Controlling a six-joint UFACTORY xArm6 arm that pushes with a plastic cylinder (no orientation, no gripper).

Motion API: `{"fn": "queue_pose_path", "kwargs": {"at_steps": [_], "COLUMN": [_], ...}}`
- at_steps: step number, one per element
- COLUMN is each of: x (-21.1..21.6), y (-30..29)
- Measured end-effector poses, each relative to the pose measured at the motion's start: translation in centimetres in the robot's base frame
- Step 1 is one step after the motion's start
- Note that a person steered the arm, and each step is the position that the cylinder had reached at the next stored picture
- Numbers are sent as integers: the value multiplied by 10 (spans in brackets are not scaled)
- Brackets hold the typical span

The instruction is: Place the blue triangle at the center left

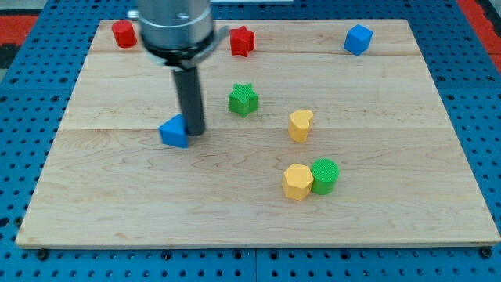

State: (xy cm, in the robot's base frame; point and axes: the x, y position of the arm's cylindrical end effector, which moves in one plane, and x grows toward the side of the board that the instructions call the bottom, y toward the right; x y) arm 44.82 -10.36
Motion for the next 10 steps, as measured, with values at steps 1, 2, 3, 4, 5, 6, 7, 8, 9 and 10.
{"fn": "queue_pose_path", "kwargs": {"at_steps": [1,2,3,4,5,6,7,8,9,10], "x": [0,14,14,14,11,18,45,40,20,7], "y": [-11,14,-14,-54,-95,-102,-111,-130,-135,-135]}}
